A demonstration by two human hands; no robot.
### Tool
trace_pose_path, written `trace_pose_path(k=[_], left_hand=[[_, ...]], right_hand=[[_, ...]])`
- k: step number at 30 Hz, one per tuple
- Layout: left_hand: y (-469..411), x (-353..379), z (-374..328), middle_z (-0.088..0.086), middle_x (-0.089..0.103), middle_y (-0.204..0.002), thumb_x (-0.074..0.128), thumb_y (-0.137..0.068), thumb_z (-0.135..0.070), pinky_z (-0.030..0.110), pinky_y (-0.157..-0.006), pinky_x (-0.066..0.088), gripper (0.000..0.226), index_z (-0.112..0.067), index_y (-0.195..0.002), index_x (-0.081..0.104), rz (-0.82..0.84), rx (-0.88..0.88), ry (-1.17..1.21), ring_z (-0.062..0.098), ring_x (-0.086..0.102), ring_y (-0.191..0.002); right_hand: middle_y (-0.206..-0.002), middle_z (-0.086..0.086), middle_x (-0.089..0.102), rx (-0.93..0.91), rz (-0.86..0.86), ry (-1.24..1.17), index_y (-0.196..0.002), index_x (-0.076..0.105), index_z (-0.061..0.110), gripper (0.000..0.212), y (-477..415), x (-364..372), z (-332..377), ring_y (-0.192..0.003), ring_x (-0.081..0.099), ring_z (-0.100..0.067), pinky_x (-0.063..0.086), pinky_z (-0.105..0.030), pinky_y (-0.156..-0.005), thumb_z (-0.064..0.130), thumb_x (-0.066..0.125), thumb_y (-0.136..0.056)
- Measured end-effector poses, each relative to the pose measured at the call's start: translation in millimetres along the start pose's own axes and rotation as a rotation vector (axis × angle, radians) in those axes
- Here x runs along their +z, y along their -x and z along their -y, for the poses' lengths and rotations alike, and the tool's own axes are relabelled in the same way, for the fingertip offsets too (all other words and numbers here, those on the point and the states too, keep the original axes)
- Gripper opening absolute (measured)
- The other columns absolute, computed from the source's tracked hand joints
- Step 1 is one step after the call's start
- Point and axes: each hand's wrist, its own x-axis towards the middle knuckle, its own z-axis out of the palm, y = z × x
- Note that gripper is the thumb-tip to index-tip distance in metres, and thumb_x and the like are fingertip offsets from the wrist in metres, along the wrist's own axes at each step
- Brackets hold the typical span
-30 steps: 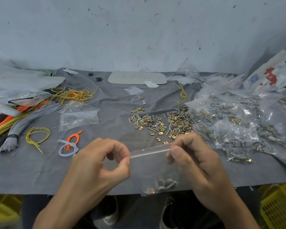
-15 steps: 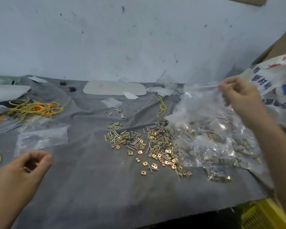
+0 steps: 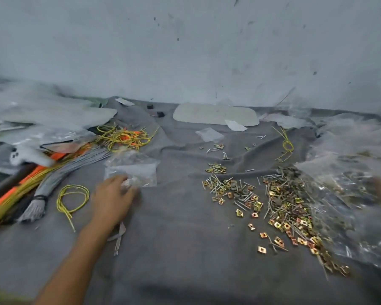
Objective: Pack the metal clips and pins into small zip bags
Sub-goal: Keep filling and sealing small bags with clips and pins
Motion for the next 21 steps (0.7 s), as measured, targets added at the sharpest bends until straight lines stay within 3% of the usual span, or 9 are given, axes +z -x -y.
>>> trace_pose_path(k=[1, 2, 4, 7, 10, 13, 15, 18, 21], left_hand=[[-4, 1, -1, 0.010, 0.059, -0.140, 0.064, -0.092, -0.050, 0.045, -0.104, 0.043, 0.050, -0.022, -0.134, 0.061, 0.065, 0.000, -0.044, 0.035, 0.055, -0.126], [-8, 4, -2, 0.007, 0.058, -0.141, 0.062, -0.090, -0.058, 0.045, -0.105, 0.043, 0.054, -0.026, -0.134, 0.060, 0.121, 0.008, -0.084, 0.033, 0.053, -0.129], [-13, 9, -7, 0.003, 0.057, -0.141, 0.058, -0.089, -0.064, 0.045, -0.106, 0.042, 0.050, -0.034, -0.129, 0.061, 0.167, 0.025, -0.131, 0.030, 0.053, -0.129], [-15, 9, -17, -0.001, 0.064, -0.129, 0.052, -0.098, -0.054, 0.041, -0.100, 0.039, 0.032, -0.036, -0.118, 0.068, 0.094, 0.069, -0.169, 0.024, 0.056, -0.122], [-5, 6, -33, -0.001, 0.068, -0.114, 0.049, -0.103, -0.043, 0.040, -0.092, 0.038, 0.025, -0.029, -0.106, 0.069, -0.031, 0.146, -0.173, 0.025, 0.059, -0.112], [19, -4, -55, -0.011, 0.066, -0.083, 0.051, -0.103, -0.033, 0.035, -0.077, 0.044, 0.022, -0.029, -0.083, 0.059, -0.033, 0.214, 0.264, 0.020, 0.062, -0.086], [39, -17, -73, -0.016, 0.069, -0.080, 0.046, -0.102, -0.033, 0.025, -0.070, 0.045, 0.028, -0.029, -0.076, 0.056, 0.065, 0.158, 0.654, 0.011, 0.063, -0.077], [62, -27, -93, 0.004, 0.076, -0.085, 0.040, -0.095, -0.032, 0.033, -0.066, 0.049, 0.031, -0.022, -0.070, 0.054, 0.170, -0.004, 1.100, 0.023, 0.067, -0.074], [76, -30, -104, 0.002, 0.068, -0.074, 0.039, -0.100, -0.026, 0.031, -0.060, 0.045, 0.033, -0.023, -0.071, 0.055, 0.227, -0.135, 1.245, 0.024, 0.056, -0.066]], right_hand=[[-0.093, -0.014, 0.054, 0.025, 0.056, -0.113, -0.093, 0.047, 0.026, 0.071, 27, 0, 29, -0.071, 0.054, -0.006, 0.051, -0.044, -0.065, 0.093, 0.047, -0.072], [-0.094, 0.003, 0.057, 0.036, 0.092, -0.114, -0.093, 0.055, 0.031, 0.056, 50, -2, 69, -0.077, 0.057, -0.007, 0.053, -0.047, -0.066, 0.085, 0.052, -0.079], [-0.090, 0.019, 0.056, 0.000, 0.149, -0.167, -0.081, 0.060, 0.039, 0.029, 100, 12, 144, -0.078, 0.057, -0.005, 0.048, -0.031, -0.070, 0.065, 0.057, -0.091], [-0.084, 0.014, 0.058, -0.110, 0.315, -0.376, -0.072, 0.063, 0.031, 0.026, 164, 30, 217, -0.078, 0.058, -0.003, 0.038, -0.011, -0.066, 0.042, 0.062, -0.096], [-0.081, 0.011, 0.060, -0.085, 0.479, -0.497, -0.076, 0.064, 0.028, 0.017, 204, 55, 245, -0.075, 0.059, -0.007, 0.042, -0.012, -0.064, 0.029, 0.067, -0.093], [-0.090, 0.015, 0.069, 0.008, 0.641, -0.650, -0.093, 0.068, 0.035, 0.008, 221, 71, 263, -0.082, 0.066, -0.005, 0.052, -0.019, -0.073, 0.027, 0.069, -0.092], [-0.095, 0.017, 0.071, 0.106, 0.644, -0.790, -0.100, 0.067, 0.035, 0.014, 225, 81, 272, -0.088, 0.067, -0.004, 0.054, -0.021, -0.079, 0.024, 0.071, -0.091], [-0.116, 0.018, 0.066, 0.278, 0.605, -1.017, -0.120, 0.059, 0.035, 0.041, 228, 93, 284, -0.106, 0.063, -0.001, 0.052, -0.022, -0.089, 0.034, 0.078, -0.084], [-0.130, 0.011, 0.063, 0.430, 0.663, -1.298, -0.130, 0.058, 0.033, 0.066, 231, 98, 286, -0.119, 0.061, -0.006, 0.050, -0.031, -0.098, 0.055, 0.078, -0.071]])
